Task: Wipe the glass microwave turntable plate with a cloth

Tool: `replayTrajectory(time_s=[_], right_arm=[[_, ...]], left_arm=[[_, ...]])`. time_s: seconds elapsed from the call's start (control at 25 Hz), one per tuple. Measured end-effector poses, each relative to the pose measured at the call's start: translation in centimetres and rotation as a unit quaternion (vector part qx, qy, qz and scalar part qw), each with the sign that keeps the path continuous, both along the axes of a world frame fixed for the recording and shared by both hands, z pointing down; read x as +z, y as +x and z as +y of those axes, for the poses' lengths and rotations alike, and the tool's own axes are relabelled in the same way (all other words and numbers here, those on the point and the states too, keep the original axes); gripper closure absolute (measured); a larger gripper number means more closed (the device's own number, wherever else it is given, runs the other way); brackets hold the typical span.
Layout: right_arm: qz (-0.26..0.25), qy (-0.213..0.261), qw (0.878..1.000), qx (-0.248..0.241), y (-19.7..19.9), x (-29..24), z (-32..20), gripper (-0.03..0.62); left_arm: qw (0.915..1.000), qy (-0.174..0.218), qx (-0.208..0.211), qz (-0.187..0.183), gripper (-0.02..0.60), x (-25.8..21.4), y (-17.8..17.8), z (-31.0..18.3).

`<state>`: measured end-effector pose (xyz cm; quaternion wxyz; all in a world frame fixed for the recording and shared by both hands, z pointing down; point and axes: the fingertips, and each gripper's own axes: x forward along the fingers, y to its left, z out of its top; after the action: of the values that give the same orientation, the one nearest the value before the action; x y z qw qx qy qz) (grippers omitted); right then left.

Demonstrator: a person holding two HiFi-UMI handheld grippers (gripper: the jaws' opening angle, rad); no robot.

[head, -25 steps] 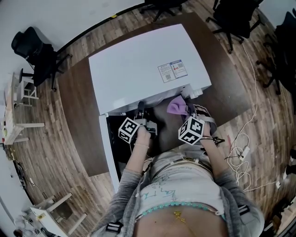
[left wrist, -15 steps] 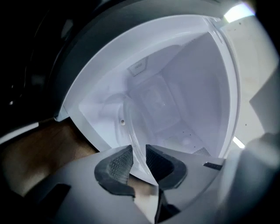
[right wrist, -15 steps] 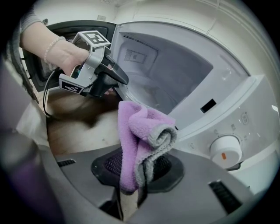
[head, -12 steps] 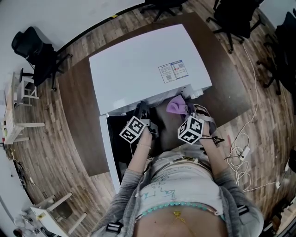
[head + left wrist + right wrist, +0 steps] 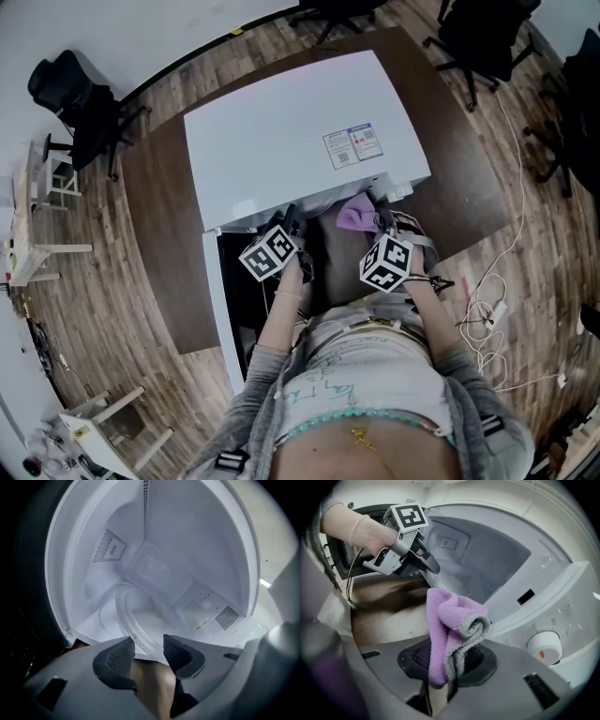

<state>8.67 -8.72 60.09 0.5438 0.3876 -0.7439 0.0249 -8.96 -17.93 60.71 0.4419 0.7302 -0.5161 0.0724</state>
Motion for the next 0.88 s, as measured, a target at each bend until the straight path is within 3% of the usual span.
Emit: replayTrajectory(time_s=[0.36, 0.56, 0.88], right_arm=[[-0.016, 0.003, 1.0, -0.023, -0.6, -0.2, -0.6, 0.485], [-0.023, -0.001, 0.999, -0.049, -1.1, -0.1, -0.7, 0.485], [-0.028, -0.006, 0.997, -0.071, -1.1, 0.3, -0.9, 0.485]], left_arm=[[0.9976, -0.009, -0.033, -0.061, 0.367, 0.1, -0.3, 0.1], [0.9852, 0.013, -0.027, -0.169, 0.347, -0.1, -1.8, 0.4], [0.9815, 0.047, -0.019, -0.185, 0.348, -1.1, -2.1, 0.4]])
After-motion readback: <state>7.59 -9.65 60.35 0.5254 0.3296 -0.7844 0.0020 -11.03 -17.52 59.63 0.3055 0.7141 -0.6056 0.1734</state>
